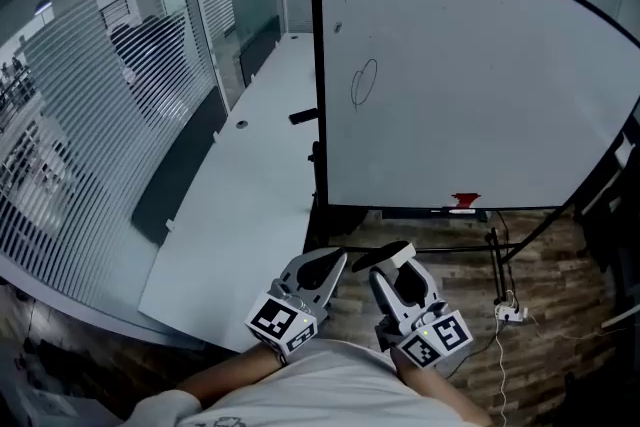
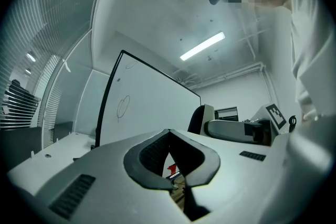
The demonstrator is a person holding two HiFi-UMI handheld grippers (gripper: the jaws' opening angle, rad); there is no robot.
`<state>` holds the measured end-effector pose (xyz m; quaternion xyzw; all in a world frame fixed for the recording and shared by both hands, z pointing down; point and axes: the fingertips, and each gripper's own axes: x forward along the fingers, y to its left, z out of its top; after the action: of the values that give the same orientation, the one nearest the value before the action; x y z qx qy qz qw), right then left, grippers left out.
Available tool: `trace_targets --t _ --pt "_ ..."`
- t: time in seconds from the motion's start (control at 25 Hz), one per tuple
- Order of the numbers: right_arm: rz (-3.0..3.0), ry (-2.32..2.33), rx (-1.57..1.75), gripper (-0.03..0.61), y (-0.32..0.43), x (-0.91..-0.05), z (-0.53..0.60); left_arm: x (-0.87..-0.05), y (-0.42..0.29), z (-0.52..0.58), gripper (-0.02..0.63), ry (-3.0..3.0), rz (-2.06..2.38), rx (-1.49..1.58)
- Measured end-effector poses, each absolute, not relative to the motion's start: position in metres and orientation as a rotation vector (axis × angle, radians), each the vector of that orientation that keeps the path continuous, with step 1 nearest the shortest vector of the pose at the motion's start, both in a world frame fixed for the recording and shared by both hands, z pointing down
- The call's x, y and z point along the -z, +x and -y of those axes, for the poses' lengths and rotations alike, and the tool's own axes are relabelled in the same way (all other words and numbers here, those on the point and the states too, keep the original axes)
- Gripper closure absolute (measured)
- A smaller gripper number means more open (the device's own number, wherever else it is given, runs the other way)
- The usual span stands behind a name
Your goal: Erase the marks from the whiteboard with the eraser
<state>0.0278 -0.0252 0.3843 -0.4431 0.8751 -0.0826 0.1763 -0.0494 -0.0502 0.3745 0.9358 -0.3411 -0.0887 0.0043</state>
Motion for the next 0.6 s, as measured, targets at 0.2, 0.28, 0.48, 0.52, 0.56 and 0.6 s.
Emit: trace_targets --t 0.2,0.28,0.48,0.52,0.56,0.6 --pt "-2.490 -1.244 0.241 0.344 0.002 -0.391 0.044 -0.385 -0.074 0.067 0.606 2.911 1.074 0.261" --pt "-2.499 -1.236 0.262 0.344 -0.007 -0.397 0.049 -0.392 -0.083 0.073 0.606 2.884 1.088 0.246" --pt "-2.517 -1.216 0.267 0.344 -0.013 -0.399 0.064 -0.395 -0.092 0.086 0.606 2.859 1.114 0.252" --pt "-2.524 -1.209 0.270 0.344 -0.014 -0.400 0.068 -0.396 -0.091 0.089 0.606 2.854 1.109 0.254" --pt "-2.531 -1.202 0.276 0.344 -0.013 -0.401 0.072 -0.397 -0.089 0.092 0.606 2.849 1.103 0.257" --pt "-2.538 -1.196 0.284 0.344 -0.012 -0.402 0.075 -0.398 -0.087 0.095 0.606 2.843 1.099 0.259"
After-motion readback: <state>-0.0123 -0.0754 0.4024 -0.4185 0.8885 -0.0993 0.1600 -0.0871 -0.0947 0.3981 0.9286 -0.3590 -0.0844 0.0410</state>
